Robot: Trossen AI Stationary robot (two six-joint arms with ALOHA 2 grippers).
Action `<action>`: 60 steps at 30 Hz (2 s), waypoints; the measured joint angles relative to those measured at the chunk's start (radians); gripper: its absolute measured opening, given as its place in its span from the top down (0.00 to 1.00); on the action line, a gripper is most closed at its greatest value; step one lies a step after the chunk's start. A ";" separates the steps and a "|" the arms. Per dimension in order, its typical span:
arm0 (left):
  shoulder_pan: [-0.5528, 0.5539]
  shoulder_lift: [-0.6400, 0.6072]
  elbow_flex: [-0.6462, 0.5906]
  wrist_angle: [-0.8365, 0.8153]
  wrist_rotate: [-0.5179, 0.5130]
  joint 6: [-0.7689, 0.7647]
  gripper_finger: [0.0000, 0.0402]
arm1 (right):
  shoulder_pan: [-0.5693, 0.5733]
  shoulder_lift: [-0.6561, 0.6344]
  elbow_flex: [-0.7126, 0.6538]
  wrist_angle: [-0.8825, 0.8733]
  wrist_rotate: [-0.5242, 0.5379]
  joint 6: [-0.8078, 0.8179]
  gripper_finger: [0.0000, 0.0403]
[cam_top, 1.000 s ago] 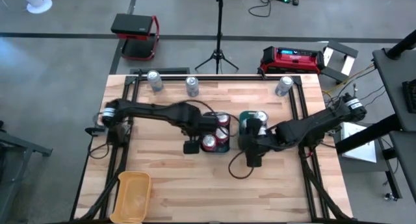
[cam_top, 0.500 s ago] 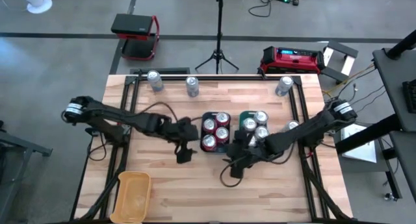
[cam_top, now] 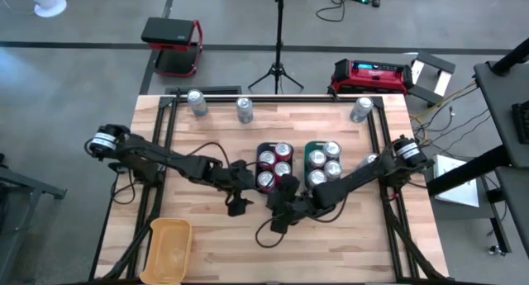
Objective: Sort soda cans
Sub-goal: Adjust the orange soda can in the dark green bin, then adjust the dark green bin
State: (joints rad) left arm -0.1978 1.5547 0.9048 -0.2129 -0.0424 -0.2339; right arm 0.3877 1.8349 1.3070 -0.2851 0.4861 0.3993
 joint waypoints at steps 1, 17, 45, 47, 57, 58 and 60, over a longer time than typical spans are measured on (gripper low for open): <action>0.000 0.004 -0.005 0.020 0.001 0.002 0.24 | -0.002 0.001 0.000 0.010 0.015 -0.003 0.68; -0.005 0.036 -0.002 -0.020 0.001 0.004 0.24 | -0.040 0.000 -0.011 -0.050 0.037 -0.002 0.84; 0.109 0.000 -0.069 0.011 -0.187 -0.024 0.24 | -0.064 -0.091 -0.055 -0.378 -0.053 -0.060 0.88; 0.123 0.000 -0.078 0.015 -0.208 -0.036 0.24 | -0.066 -0.071 -0.057 -0.353 -0.076 -0.077 0.88; 0.122 -0.001 -0.068 0.029 -0.221 -0.049 0.24 | -0.070 -0.049 -0.031 -0.264 -0.106 -0.139 0.89; 0.122 -0.001 -0.068 0.028 -0.221 -0.051 0.24 | -0.072 -0.049 -0.029 -0.263 -0.109 -0.139 0.88; 0.122 -0.001 -0.068 0.029 -0.221 -0.063 0.24 | -0.076 -0.050 -0.026 -0.263 -0.111 -0.144 0.88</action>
State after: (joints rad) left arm -0.0757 1.5536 0.8371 -0.1842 -0.2634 -0.2964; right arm 0.3117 1.7851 1.2811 -0.5480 0.3754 0.2556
